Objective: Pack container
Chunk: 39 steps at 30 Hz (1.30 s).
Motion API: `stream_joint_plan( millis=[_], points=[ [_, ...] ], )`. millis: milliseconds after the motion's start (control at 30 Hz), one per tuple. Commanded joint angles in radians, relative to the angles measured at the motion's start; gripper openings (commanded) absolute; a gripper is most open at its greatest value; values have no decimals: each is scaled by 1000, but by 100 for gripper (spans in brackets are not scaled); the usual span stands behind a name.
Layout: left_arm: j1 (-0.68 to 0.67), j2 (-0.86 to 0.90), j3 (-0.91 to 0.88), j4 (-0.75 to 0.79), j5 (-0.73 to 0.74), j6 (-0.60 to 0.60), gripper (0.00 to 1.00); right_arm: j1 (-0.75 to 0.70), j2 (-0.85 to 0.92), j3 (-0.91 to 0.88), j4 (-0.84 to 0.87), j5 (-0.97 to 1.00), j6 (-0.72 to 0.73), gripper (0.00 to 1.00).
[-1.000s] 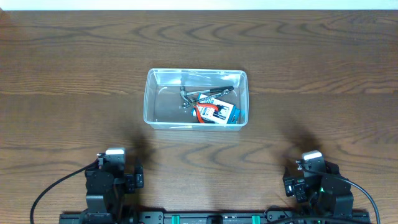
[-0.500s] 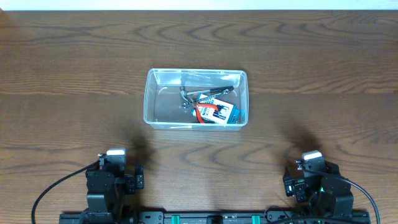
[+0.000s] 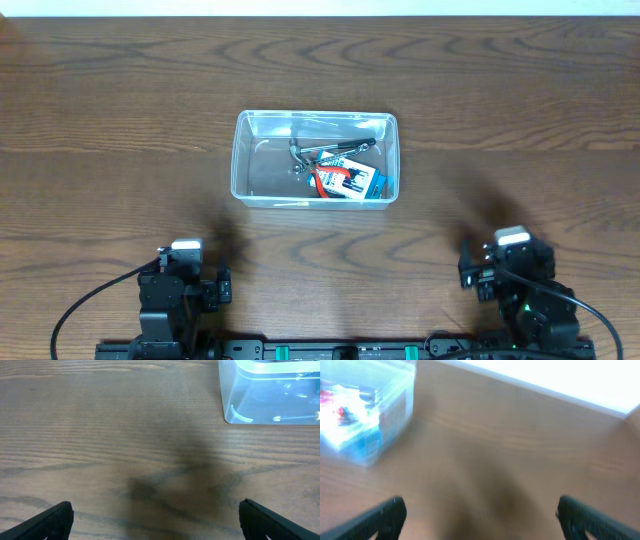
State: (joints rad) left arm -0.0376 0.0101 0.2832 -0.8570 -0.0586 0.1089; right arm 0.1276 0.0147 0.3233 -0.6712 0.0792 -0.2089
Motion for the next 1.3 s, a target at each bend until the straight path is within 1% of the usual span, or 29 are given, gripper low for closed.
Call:
stream_joint_plan(
  millis=[0,33,133,233,367,433,533,767,1267],
  points=[
    [-5,-5,-3,-3,5,-1,98,3,-10,-71,148,0,-43,99],
    [-5,-5,-3,-3,5,-2,98,3,-10,-99,213,0,-43,99],
    [-5,-5,-3,-3,5,-2,98,2,-10,-168,336,4,-44,99],
    [-5,-5,-3,-3,5,-2,98,1,-10,-219,418,19,-59,99],
    [-5,-5,-3,-3,5,-1,98,-11,-10,-274,506,54,-44,99],
    [-5,-5,-3,-3,5,-2,98,-24,-10,-275,512,90,-40,99],
    [-5,-5,-3,-3,5,-2,98,-47,-10,-275,514,135,33,99],
    [-5,-5,-3,-3,5,-2,98,-125,-10,-275,514,122,134,99],
    [-5,-5,-3,-3,5,-2,98,-116,-10,-275,514,122,134,99]
  ],
)
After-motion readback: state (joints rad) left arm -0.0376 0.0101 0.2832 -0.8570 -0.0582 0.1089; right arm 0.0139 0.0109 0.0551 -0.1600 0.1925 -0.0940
